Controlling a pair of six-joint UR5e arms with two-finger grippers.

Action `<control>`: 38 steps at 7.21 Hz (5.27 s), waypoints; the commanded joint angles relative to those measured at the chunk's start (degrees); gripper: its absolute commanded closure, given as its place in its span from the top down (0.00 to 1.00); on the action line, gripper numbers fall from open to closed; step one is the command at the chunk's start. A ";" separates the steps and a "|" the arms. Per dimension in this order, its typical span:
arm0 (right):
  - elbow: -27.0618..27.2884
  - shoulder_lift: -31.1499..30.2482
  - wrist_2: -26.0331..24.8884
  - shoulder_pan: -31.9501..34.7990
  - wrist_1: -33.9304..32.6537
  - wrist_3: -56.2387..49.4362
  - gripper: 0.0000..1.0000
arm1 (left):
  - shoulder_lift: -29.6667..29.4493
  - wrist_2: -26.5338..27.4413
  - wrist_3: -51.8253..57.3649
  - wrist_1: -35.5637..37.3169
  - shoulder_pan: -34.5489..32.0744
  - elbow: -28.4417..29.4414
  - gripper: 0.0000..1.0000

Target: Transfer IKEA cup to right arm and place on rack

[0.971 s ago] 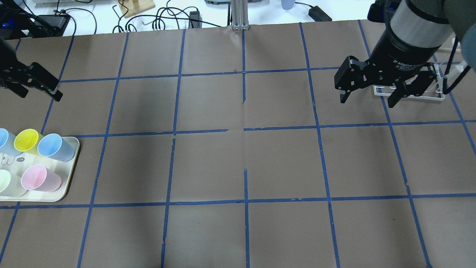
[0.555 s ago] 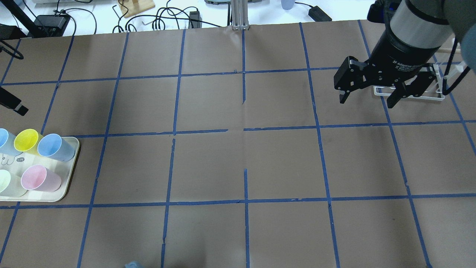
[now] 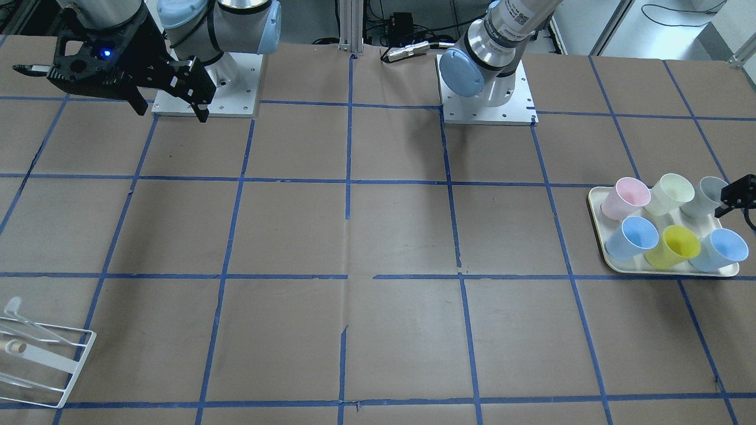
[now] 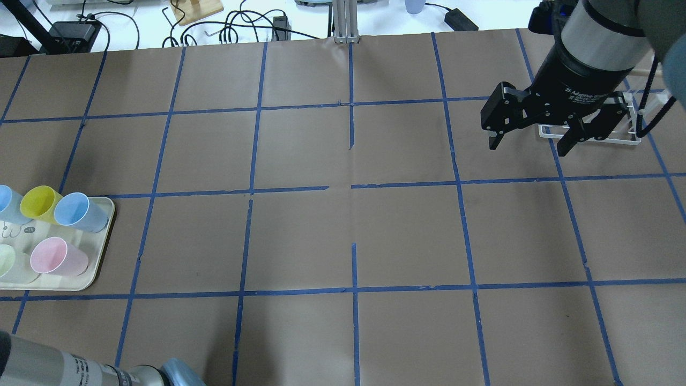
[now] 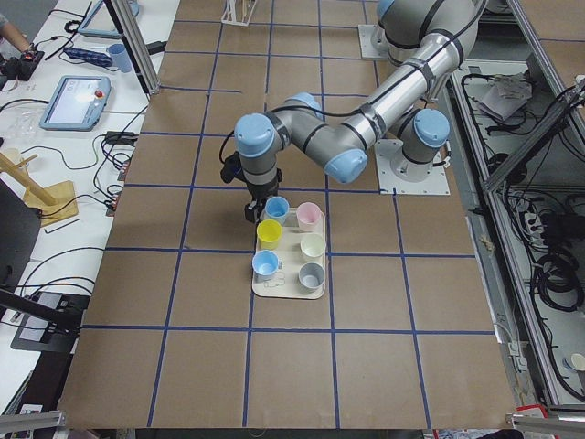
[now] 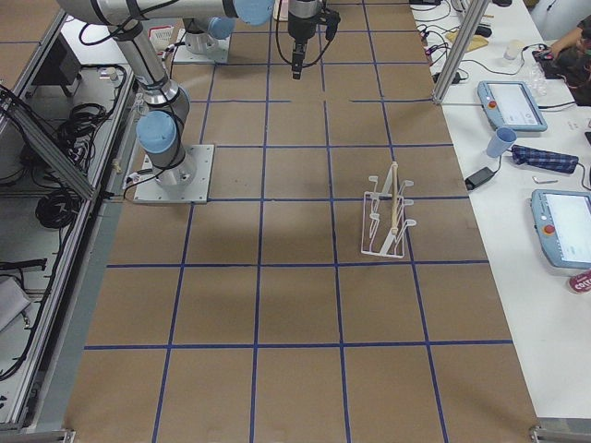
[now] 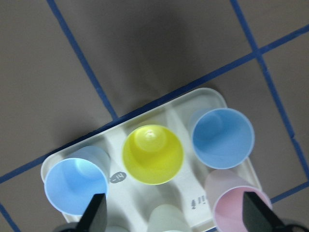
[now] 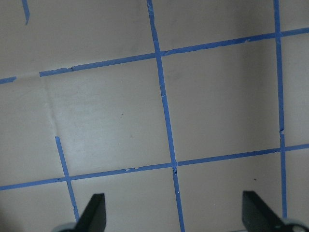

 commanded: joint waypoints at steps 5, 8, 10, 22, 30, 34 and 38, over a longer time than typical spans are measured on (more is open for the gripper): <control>0.06 0.09 0.11 0.00 0.12 0.08 1.00 | -11.37 -0.50 0.21 1.76 2.62 6.91 1.00; -0.29 0.61 2.82 0.00 -0.32 -1.83 1.00 | -13.30 0.02 -0.50 2.11 2.54 7.07 1.00; -0.29 0.87 4.23 -0.35 -1.20 -4.13 1.00 | -13.22 -0.06 -0.16 2.11 2.45 7.07 0.39; 11.91 3.69 80.30 -6.41 -4.89 -6.07 1.00 | 4.33 -0.85 -8.35 -31.84 -9.30 15.07 0.00; 14.38 5.27 86.82 -5.98 -13.58 -4.13 1.00 | 22.63 -51.58 -27.49 -55.00 -20.91 -4.94 0.00; 18.52 6.59 92.13 -5.80 -15.96 -4.05 1.00 | 22.99 -77.96 -27.23 -57.83 -33.55 -10.84 0.00; 18.17 6.42 92.13 -3.87 -17.64 -3.17 1.00 | 20.01 -86.27 -27.40 -57.04 -40.60 -12.09 0.00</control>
